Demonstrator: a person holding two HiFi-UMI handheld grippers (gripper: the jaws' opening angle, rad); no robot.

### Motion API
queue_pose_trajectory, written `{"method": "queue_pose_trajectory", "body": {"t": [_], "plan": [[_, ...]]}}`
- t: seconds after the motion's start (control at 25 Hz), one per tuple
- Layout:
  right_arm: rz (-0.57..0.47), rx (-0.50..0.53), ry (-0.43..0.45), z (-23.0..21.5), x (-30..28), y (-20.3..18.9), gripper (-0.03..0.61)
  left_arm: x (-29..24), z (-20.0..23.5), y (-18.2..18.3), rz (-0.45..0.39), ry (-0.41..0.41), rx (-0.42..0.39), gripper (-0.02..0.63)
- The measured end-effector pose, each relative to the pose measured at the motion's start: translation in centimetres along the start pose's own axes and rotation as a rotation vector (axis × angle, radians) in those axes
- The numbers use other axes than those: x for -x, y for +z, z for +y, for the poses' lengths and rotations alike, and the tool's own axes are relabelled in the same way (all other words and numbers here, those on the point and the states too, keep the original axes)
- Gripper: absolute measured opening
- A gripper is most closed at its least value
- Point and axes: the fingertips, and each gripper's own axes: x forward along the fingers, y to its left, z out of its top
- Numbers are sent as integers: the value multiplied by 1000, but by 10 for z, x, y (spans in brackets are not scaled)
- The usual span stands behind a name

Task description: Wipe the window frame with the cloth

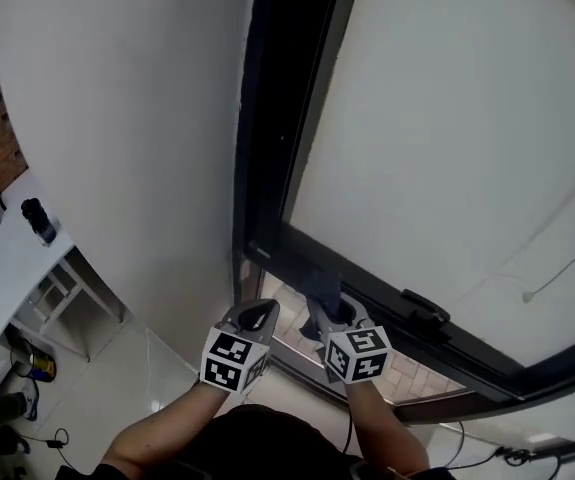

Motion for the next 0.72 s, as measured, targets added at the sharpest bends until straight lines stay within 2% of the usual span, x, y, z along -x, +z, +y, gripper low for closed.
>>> {"method": "queue_pose_trajectory", "body": {"t": [0.24, 0.72], "plan": [[-17, -33, -80, -33, 56, -9, 127, -27, -53, 4, 12, -100, -11, -6], [-55, -122, -345, -127, 197, -31, 127, -69, -149, 28, 3, -245, -37, -6]]}}
